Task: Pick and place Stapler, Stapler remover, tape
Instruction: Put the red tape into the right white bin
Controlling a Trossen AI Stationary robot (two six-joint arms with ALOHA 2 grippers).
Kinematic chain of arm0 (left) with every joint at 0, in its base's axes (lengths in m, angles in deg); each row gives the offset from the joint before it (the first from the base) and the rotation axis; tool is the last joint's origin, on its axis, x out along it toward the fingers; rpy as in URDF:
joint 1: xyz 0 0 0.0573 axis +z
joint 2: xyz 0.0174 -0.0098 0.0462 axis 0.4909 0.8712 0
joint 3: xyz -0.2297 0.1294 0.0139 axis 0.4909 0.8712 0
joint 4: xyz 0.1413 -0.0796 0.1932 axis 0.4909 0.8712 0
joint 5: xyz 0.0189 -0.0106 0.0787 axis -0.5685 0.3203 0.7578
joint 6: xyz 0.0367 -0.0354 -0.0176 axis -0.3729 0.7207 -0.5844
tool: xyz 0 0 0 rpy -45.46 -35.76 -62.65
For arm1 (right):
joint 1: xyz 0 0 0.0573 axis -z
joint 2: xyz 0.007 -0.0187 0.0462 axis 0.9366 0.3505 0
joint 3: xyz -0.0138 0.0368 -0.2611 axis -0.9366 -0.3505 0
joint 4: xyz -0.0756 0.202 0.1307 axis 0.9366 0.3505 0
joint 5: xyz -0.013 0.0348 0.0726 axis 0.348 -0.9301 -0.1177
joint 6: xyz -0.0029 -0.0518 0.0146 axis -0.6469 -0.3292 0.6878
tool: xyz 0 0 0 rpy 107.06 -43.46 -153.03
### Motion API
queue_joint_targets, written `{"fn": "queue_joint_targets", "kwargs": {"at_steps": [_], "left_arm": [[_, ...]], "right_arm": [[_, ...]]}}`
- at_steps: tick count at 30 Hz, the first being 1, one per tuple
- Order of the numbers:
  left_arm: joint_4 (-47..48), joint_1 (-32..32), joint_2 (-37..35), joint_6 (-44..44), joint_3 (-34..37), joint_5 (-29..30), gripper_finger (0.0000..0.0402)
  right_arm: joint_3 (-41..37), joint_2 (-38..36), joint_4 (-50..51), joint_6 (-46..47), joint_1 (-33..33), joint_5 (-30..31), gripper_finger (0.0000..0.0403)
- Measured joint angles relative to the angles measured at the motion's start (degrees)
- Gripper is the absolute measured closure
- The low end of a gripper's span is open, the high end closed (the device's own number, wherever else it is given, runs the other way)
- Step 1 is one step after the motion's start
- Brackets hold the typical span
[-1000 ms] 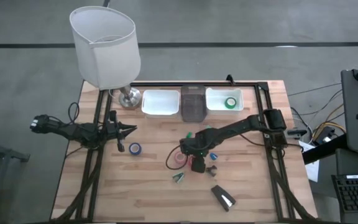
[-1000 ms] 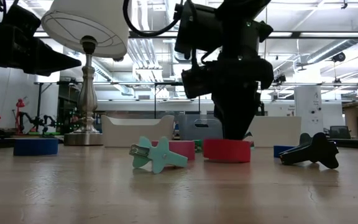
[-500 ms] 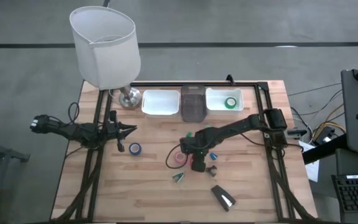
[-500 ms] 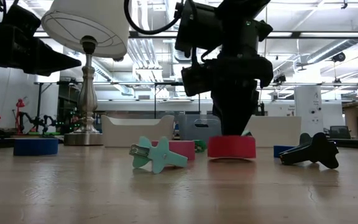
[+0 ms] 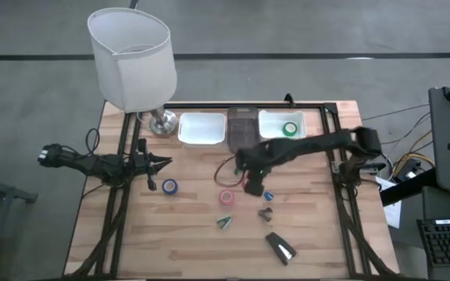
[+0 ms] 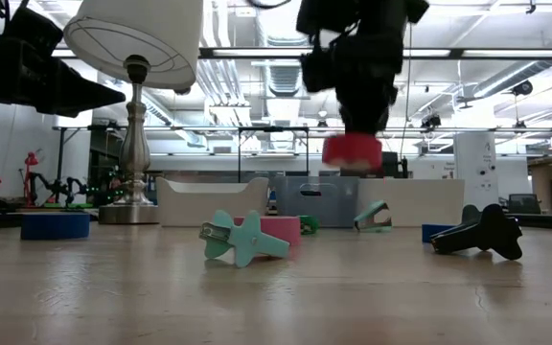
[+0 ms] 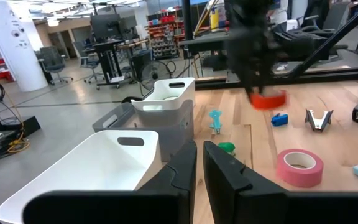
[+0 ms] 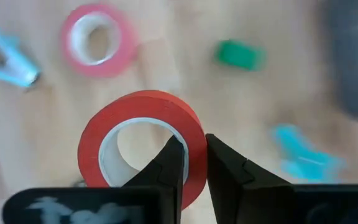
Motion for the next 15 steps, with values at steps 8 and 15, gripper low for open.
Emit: {"fn": "queue_joint_targets", "kwargs": {"at_steps": [8,15], "left_arm": [[-0.02,0.01,0.00,0.00,0.00,0.04,0.0369],[-0.02,-0.01,0.00,0.00,0.00,0.02,0.0369]], "right_arm": [[-0.78,-10.52,6.34,-0.09,11.09,7.89,0.0353],[-3.01,-13.88,9.75,0.96,24.76,7.94,0.0353]]}}
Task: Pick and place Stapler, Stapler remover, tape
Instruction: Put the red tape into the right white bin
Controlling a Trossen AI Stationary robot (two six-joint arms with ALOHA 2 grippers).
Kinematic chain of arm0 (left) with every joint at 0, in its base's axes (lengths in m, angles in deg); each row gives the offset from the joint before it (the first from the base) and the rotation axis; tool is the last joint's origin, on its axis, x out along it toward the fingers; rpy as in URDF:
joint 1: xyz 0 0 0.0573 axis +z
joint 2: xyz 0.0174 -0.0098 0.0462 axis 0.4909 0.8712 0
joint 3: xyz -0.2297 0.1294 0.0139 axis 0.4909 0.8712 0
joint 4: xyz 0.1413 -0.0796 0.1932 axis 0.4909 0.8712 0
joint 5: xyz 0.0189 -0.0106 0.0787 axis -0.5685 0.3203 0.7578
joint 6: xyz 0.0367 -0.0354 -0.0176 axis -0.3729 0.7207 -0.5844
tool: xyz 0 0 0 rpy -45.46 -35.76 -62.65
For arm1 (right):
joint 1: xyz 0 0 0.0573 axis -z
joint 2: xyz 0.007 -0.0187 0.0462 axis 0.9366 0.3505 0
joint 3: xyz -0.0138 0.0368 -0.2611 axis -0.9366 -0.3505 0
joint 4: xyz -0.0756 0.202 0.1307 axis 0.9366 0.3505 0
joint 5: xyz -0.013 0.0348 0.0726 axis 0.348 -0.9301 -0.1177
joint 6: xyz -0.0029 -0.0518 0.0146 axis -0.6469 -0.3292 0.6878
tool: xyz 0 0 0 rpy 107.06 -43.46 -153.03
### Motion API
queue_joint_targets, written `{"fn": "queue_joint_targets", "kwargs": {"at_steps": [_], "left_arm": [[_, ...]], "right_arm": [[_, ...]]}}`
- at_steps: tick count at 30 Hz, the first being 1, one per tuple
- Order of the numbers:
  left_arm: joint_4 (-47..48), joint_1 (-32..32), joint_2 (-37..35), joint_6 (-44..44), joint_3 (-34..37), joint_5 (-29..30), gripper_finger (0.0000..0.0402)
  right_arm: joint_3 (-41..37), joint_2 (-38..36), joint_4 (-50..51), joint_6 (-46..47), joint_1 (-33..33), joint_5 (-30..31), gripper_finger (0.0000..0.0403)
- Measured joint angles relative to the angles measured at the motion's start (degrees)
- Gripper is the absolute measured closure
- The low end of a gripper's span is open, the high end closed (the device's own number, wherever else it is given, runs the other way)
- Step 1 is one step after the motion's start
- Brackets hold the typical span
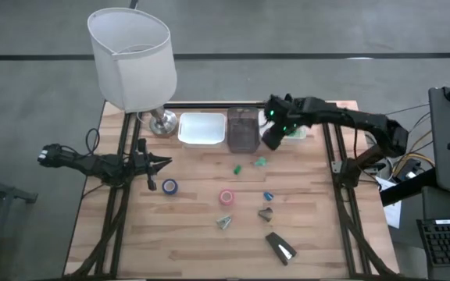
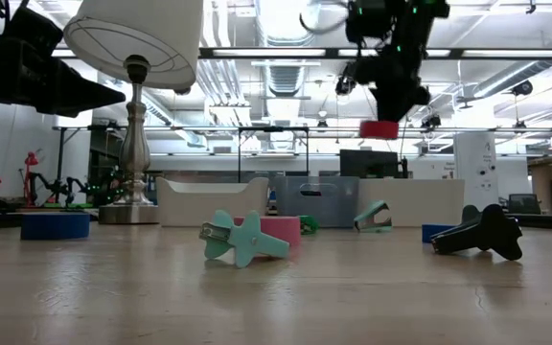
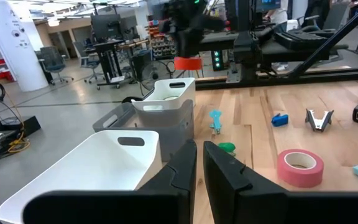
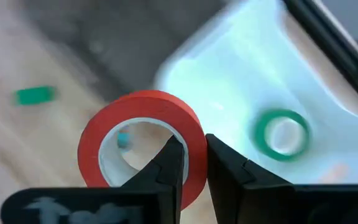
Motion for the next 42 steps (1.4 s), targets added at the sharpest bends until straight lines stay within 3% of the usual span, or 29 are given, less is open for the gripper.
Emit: {"fn": "queue_joint_targets", "kwargs": {"at_steps": [8,14,25,32,42], "left_arm": [[0.00,0.00,0.00,0.00,0.00,0.00,0.0369],[0.00,0.00,0.00,0.00,0.00,-0.02,0.0369],[0.00,0.00,0.00,0.00,0.00,-0.01,0.0369],[0.00,0.00,0.00,0.00,0.02,-0.02,0.0369],[0.00,0.01,0.00,0.01,0.02,-0.02,0.0369]], "right_arm": [[-0.29,2.95,0.80,-2.96,12.89,0.00,0.0353],[-0.31,7.24,3.26,-5.50,18.28,0.21,0.0351],[-0.31,14.34,3.30,-9.36,19.54,2.33,0.0351],[-0.29,15.75,3.43,-11.38,19.61,7.12,0.0351],[-0.29,17.57,3.15,-13.61,19.70,7.58,0.0351]]}}
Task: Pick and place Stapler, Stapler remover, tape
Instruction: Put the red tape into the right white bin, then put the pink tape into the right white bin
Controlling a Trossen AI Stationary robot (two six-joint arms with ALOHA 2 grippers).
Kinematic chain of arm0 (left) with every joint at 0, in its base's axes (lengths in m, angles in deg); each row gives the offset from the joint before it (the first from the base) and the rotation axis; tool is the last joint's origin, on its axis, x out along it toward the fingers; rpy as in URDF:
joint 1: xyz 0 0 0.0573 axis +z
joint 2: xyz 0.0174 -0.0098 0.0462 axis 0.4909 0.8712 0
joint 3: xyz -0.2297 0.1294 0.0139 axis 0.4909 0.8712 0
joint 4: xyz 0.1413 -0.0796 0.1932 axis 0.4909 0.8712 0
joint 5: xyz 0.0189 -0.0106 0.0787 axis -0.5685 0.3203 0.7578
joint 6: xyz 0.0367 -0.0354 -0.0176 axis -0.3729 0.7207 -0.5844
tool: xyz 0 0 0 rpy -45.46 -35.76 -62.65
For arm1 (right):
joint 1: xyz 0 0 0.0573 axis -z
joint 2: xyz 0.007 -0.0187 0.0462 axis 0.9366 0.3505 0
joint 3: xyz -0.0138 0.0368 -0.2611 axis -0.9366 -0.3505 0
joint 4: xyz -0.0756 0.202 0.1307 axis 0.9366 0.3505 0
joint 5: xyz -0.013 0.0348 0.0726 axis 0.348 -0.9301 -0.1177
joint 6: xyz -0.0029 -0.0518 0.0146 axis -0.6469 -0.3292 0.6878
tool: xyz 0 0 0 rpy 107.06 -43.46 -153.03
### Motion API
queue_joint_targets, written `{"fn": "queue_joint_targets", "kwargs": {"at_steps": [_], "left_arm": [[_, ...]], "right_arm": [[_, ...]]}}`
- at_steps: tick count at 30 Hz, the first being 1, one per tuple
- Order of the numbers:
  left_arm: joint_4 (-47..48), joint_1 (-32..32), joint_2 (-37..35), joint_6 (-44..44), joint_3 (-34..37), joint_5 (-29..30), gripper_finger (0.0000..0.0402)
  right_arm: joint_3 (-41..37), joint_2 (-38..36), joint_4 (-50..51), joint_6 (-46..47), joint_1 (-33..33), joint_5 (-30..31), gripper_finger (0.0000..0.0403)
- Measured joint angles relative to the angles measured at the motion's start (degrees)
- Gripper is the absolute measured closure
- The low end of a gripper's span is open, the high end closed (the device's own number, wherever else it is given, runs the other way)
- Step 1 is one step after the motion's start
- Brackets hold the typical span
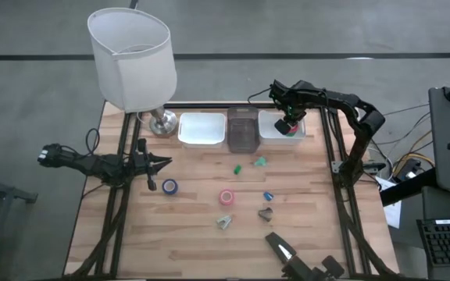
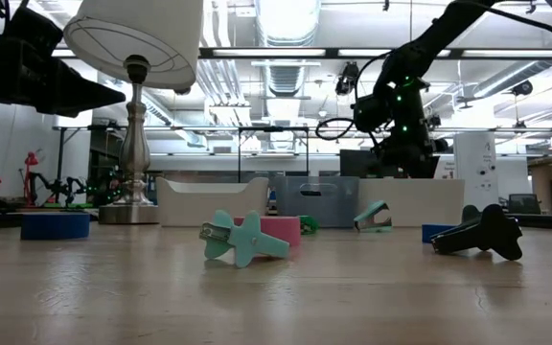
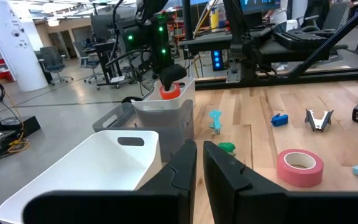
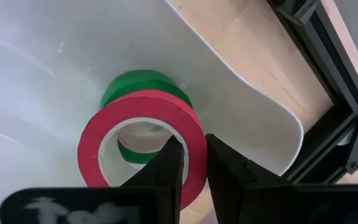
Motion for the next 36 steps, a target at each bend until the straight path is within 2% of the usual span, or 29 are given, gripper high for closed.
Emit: {"fn": "queue_joint_targets", "kwargs": {"at_steps": [8,19,25,28,33,36], "left_arm": [[0.00,-0.01,0.00,0.01,0.00,0.00,0.0369],[-0.07,0.00,0.00,0.00,0.04,0.01,0.0369],[-0.07,0.01,0.00,0.01,0.04,0.00,0.0369],[-0.07,-0.01,0.00,0.01,0.04,0.00,0.0369],[-0.05,0.01,-0.02,-0.01,0.04,0.00,0.0369],[-0.04,-0.01,-0.01,-0.01,0.04,0.00,0.0369]], "right_arm": [[0.00,0.33,0.10,-1.01,-0.02,2.58,0.0341],[0.27,-1.58,1.62,-2.05,-0.31,2.28,0.0263],[2.10,-6.10,2.15,-1.92,-1.80,1.82,0.0233],[3.00,-9.19,2.06,-0.30,-3.47,-2.47,0.0225],[3.66,-13.00,-0.93,1.11,-8.65,-18.07,0.0220],[4.02,-13.61,-2.11,2.00,-13.94,-20.91,0.0223]]}}
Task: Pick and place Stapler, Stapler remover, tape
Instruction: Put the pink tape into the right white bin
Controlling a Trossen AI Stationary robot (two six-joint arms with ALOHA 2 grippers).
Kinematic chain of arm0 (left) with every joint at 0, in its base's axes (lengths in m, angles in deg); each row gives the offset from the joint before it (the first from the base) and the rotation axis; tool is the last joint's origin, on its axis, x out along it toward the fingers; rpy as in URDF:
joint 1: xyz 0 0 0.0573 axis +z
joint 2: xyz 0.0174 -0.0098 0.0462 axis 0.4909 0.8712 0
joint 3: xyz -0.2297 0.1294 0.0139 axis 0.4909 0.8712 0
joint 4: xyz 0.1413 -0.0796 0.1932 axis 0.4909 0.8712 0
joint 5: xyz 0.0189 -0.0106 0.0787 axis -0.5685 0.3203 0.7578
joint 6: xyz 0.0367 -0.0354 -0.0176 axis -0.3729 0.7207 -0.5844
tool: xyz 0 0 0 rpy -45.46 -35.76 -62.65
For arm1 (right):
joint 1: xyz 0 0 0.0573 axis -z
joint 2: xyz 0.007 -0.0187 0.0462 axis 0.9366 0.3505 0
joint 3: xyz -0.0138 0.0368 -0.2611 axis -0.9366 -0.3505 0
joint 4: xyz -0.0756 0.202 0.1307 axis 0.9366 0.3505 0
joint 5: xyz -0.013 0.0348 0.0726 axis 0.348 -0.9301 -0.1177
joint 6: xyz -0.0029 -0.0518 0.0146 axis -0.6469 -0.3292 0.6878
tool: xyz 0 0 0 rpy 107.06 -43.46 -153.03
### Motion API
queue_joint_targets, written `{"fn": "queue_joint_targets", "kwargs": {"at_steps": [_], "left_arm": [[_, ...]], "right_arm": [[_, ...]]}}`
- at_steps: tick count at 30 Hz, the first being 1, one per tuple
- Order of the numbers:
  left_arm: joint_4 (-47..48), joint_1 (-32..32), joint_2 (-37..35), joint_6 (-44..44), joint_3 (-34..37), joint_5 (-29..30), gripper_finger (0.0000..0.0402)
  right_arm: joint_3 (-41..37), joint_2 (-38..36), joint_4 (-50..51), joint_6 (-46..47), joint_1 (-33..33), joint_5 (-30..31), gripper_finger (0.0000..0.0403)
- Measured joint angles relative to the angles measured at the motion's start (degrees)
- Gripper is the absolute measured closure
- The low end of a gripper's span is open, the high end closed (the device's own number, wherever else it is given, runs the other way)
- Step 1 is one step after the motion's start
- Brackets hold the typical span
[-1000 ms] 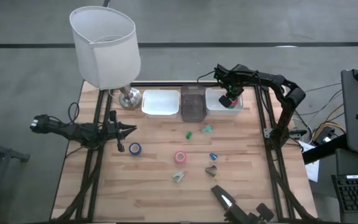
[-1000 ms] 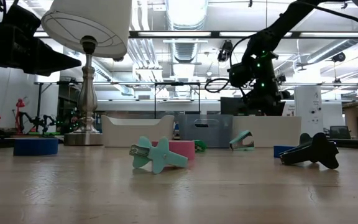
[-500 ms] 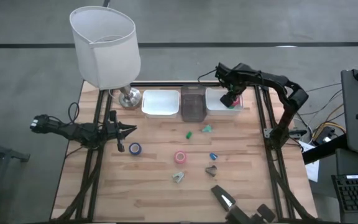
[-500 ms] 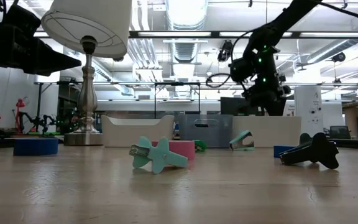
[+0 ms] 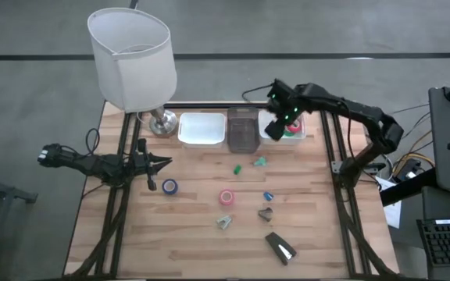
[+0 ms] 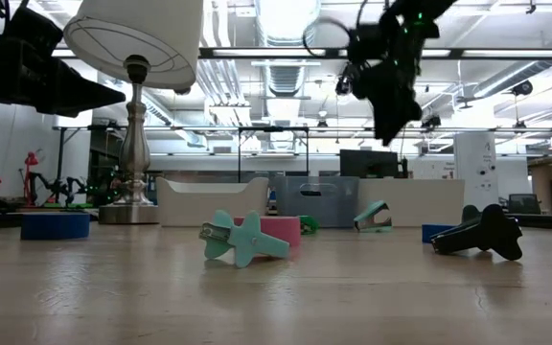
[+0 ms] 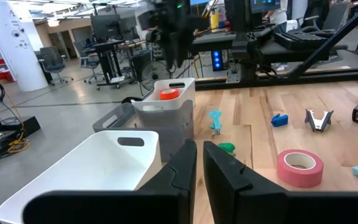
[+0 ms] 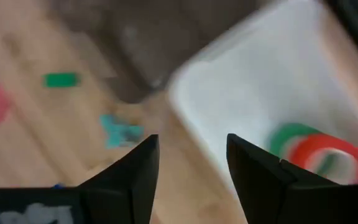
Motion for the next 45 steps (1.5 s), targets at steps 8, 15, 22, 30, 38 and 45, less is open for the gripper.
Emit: {"fn": "queue_joint_targets", "kwargs": {"at_steps": [8,15,22,30,38,45], "left_arm": [[0.02,-0.01,0.00,0.00,0.00,0.00,0.0369],[0.00,-0.01,-0.02,0.02,0.00,0.00,0.0369],[0.00,-0.01,-0.02,0.01,0.00,0.00,0.0369],[0.00,0.02,-0.02,0.02,0.00,0.00,0.0369],[-0.01,0.00,-0.02,0.01,0.00,0.01,0.0369],[-0.15,0.00,0.07,0.02,0.00,-0.01,0.0369]], "right_arm": [[0.52,2.02,-11.07,3.75,-16.46,-1.71,0.0234],[0.77,6.67,-20.27,8.06,-22.99,-1.46,0.0241],[0.77,12.17,-27.94,11.55,-25.88,-5.18,0.0236],[1.70,16.18,-30.12,10.62,-29.16,-6.84,0.0233],[3.26,20.16,-28.93,9.73,-31.37,-6.79,0.0212],[6.96,26.30,-28.85,10.29,-33.48,-5.04,0.0198]]}}
